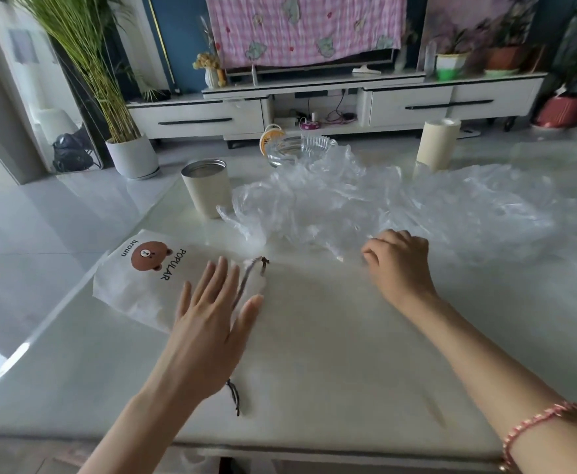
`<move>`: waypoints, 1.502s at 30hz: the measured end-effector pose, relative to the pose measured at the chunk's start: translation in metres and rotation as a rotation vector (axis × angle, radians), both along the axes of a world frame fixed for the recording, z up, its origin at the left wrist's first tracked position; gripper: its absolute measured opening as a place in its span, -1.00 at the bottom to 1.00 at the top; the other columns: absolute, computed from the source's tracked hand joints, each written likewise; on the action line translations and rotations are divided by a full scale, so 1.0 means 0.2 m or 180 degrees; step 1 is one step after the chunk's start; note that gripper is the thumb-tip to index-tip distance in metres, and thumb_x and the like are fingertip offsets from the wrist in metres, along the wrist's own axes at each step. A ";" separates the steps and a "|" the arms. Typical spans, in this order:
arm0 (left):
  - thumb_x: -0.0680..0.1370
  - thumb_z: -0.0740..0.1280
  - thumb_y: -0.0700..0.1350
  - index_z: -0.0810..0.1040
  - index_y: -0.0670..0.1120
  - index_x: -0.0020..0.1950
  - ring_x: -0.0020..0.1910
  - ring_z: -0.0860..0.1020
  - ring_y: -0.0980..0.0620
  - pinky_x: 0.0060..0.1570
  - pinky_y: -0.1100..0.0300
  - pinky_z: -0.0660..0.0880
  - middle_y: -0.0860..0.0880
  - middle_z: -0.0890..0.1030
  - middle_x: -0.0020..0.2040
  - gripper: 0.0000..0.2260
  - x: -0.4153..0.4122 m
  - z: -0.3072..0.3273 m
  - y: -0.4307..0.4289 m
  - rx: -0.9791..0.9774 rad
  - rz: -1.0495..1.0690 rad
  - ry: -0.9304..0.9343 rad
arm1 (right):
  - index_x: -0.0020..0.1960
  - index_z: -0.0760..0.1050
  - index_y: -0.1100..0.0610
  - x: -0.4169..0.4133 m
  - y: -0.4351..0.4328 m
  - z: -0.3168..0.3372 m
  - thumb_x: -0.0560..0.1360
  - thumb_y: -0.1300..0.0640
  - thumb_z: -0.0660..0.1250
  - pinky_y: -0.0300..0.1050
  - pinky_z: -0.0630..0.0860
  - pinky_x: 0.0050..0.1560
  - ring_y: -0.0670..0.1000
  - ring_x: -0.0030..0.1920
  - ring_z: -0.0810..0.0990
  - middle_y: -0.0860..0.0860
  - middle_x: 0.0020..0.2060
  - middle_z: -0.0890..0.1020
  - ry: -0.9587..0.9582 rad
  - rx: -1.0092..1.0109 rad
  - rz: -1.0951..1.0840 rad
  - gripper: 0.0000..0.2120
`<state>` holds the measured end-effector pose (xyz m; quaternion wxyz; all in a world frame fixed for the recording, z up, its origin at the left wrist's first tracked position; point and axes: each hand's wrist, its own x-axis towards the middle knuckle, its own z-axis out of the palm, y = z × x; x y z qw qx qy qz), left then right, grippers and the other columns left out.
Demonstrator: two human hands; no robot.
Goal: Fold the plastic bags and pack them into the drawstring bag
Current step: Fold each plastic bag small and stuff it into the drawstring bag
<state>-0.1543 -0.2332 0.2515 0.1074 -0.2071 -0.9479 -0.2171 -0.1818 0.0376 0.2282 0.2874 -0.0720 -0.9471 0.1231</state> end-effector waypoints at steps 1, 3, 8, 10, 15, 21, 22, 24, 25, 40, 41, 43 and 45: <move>0.35 -0.39 0.48 0.05 -0.02 0.53 0.47 -0.20 0.24 0.42 0.26 -0.25 0.13 -0.06 0.49 -0.08 0.03 0.03 0.03 0.0093 -0.0106 0.0071 | -0.28 0.59 0.18 0.01 0.00 0.03 0.37 0.35 0.37 -0.07 0.13 -0.08 0.24 -0.15 0.54 0.14 -0.25 0.60 0.0033 -0.0191 -0.0053 -0.89; 0.42 -0.27 0.44 0.10 -0.01 0.52 0.49 -0.15 0.26 0.44 0.31 -0.20 0.13 -0.01 0.50 -0.19 0.08 0.09 0.09 0.0346 -0.0339 0.0172 | -0.15 0.61 0.19 0.03 -0.01 0.10 0.48 0.25 0.32 -0.09 0.17 -0.06 0.22 -0.02 0.51 0.13 -0.12 0.62 0.0213 -0.0561 -0.0080 -0.91; 0.49 0.08 0.34 0.14 0.10 0.50 0.44 -0.03 0.37 0.40 0.44 -0.06 0.23 0.08 0.45 -0.37 0.14 0.21 0.26 0.1007 -0.0721 0.0364 | -0.12 0.58 0.24 0.22 -0.06 0.39 0.50 0.19 0.29 -0.23 0.40 -0.01 -0.10 -0.11 0.51 0.05 -0.15 0.65 0.1124 -0.1384 0.0422 -0.86; 0.48 0.19 0.32 0.05 0.20 0.47 0.44 0.00 0.34 0.39 0.43 -0.02 0.23 0.06 0.47 -0.37 0.13 0.22 0.32 0.1217 -0.0709 0.0370 | -0.12 0.56 0.22 0.34 -0.04 0.44 0.49 0.13 0.26 -0.37 0.39 -0.02 -0.15 -0.12 0.51 -0.01 -0.16 0.64 0.1047 -0.1830 0.0742 -0.82; 0.44 0.36 0.09 0.04 0.05 0.50 0.52 -0.02 0.04 0.43 0.01 0.01 -0.05 0.08 0.53 -0.25 0.10 0.15 0.42 0.0973 -0.0802 0.0978 | -0.07 0.60 0.10 0.59 0.04 0.35 0.48 0.02 0.27 -0.40 0.37 0.06 -0.18 -0.01 0.53 -0.14 -0.14 0.64 0.0148 -0.1036 0.1421 -0.80; 0.42 0.16 0.36 0.54 0.09 -0.13 0.40 0.24 0.19 0.40 0.18 0.13 0.13 0.48 0.30 -0.61 0.13 0.05 0.46 0.0286 -0.1353 0.0268 | -0.14 0.60 0.02 0.73 0.17 0.22 0.49 -0.01 0.17 -0.25 0.40 -0.01 -0.15 -0.06 0.56 -0.16 -0.16 0.65 -0.0664 -0.0110 0.1562 -0.76; 0.39 0.11 0.43 0.54 0.11 -0.10 0.37 0.27 0.23 0.35 0.24 0.20 0.19 0.46 0.30 -0.54 0.15 0.04 0.47 0.0273 -0.1371 0.0018 | -0.15 0.60 -0.01 0.76 0.20 0.20 0.49 -0.02 0.16 -0.26 0.40 -0.01 -0.17 -0.06 0.56 -0.18 -0.16 0.65 -0.0793 -0.0114 0.1534 -0.75; 0.38 0.02 0.49 0.52 0.13 0.07 0.30 0.41 0.17 0.21 0.32 0.29 0.20 0.47 0.28 -0.44 0.18 0.02 0.48 0.0197 -0.1501 0.0163 | -0.15 0.59 -0.03 0.81 0.23 0.18 0.48 -0.02 0.15 -0.30 0.36 0.01 -0.19 -0.06 0.55 -0.20 -0.16 0.65 -0.1001 -0.0143 0.1557 -0.75; 0.37 0.01 0.49 0.45 0.15 0.22 0.28 0.43 0.16 0.18 0.36 0.27 0.21 0.45 0.30 -0.37 0.20 0.02 0.50 0.0081 -0.1522 0.0084 | -0.15 0.58 -0.04 0.83 0.24 0.17 0.48 -0.02 0.15 -0.32 0.33 0.03 -0.20 -0.06 0.55 -0.21 -0.16 0.64 -0.1075 -0.0138 0.1560 -0.77; 0.51 0.23 -0.33 0.59 -0.19 0.06 -0.07 0.56 -0.28 -0.14 -0.01 0.43 -0.25 0.63 -0.11 -0.79 -0.07 0.03 0.38 -0.0152 -0.0016 0.0178 | -0.15 0.54 0.13 0.95 0.21 0.38 0.51 0.09 0.33 -0.42 0.44 -0.11 -0.11 -0.23 0.59 -0.04 -0.31 0.61 0.0099 -0.2321 0.1326 -0.88; 0.52 0.23 -0.30 0.57 -0.20 0.12 -0.01 0.55 -0.29 -0.08 -0.01 0.42 -0.27 0.62 -0.04 -0.78 -0.07 0.03 0.39 -0.0058 0.0068 0.0201 | -0.19 0.55 0.13 0.95 0.20 0.41 0.48 0.11 0.33 -0.37 0.47 -0.15 -0.07 -0.28 0.59 -0.01 -0.35 0.60 0.0283 -0.2740 0.1321 -0.88; 0.58 0.22 -0.09 0.49 -0.16 0.26 0.11 0.52 -0.23 0.05 0.05 0.39 -0.20 0.59 0.14 -0.71 -0.02 0.07 0.41 0.0264 -0.0010 0.0339 | -0.22 0.59 0.07 0.95 0.20 0.47 0.42 0.11 0.29 -0.30 0.52 -0.30 -0.06 -0.37 0.57 -0.01 -0.40 0.59 0.0592 -0.3632 0.1111 -0.89; 0.56 0.15 0.21 0.48 -0.05 0.27 0.12 0.51 -0.02 0.05 0.33 0.36 0.01 0.58 0.15 -0.56 0.08 0.15 0.45 0.0967 -0.0268 0.0072 | -0.23 0.58 0.05 0.91 0.20 0.49 0.47 0.14 0.29 -0.25 0.48 -0.47 -0.08 -0.45 0.52 -0.05 -0.45 0.56 0.0679 -0.4188 0.0718 -0.86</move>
